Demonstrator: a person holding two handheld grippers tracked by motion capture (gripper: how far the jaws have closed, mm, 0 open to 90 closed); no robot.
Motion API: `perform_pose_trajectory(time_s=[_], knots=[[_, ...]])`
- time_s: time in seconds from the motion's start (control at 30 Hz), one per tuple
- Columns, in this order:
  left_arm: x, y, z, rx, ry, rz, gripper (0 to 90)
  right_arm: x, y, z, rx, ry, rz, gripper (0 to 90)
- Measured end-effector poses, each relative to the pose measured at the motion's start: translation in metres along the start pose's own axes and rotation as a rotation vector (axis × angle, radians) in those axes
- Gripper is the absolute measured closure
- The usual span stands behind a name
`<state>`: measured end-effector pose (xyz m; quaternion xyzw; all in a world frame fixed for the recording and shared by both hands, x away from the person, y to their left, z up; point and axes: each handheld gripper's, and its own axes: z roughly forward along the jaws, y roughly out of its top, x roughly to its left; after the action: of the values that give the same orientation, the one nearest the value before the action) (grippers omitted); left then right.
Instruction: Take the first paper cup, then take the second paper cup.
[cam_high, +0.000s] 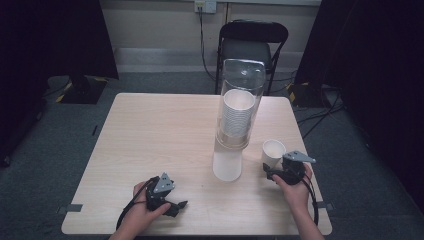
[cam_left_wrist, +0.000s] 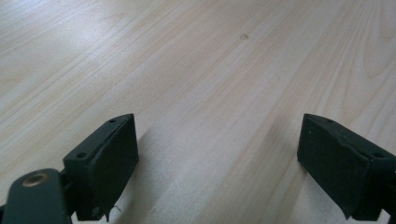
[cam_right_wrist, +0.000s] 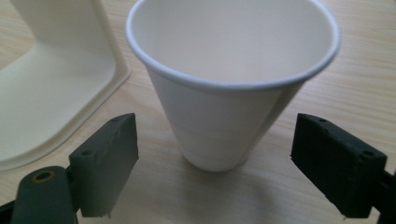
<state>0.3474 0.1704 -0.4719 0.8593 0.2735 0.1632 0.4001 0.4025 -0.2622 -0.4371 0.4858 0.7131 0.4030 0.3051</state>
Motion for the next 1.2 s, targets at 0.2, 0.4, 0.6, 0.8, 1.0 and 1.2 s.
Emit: perform_pose_trajectory(time_s=[0.2, 0.4, 0.6, 0.8, 1.0, 1.2], knots=[[0.000, 0.000, 0.000, 0.000, 0.000, 0.001, 12.0, 0.005, -0.003, -0.005, 0.008, 0.004, -0.025, 14.0], [0.000, 0.000, 0.000, 0.000, 0.000, 0.000, 12.0, 0.013, -0.012, -0.016, 0.019, 0.050, -0.023, 14.0], [0.000, 0.000, 0.000, 0.000, 0.000, 0.001, 12.0, 0.022, -0.013, -0.026, 0.024, 0.092, -0.041, 14.2], [0.000, 0.000, 0.000, 0.000, 0.000, 0.000, 12.0, 0.033, -0.008, -0.023, 0.019, 0.133, -0.082, 14.6], [0.001, 0.001, 0.000, 0.011, -0.005, 0.014, 11.2, 0.049, -0.001, -0.022, 0.011, 0.187, -0.126, 14.5], [0.001, 0.001, 0.000, 0.011, -0.003, 0.014, 11.1, 0.058, 0.005, -0.021, -0.001, 0.226, -0.138, 14.2]])
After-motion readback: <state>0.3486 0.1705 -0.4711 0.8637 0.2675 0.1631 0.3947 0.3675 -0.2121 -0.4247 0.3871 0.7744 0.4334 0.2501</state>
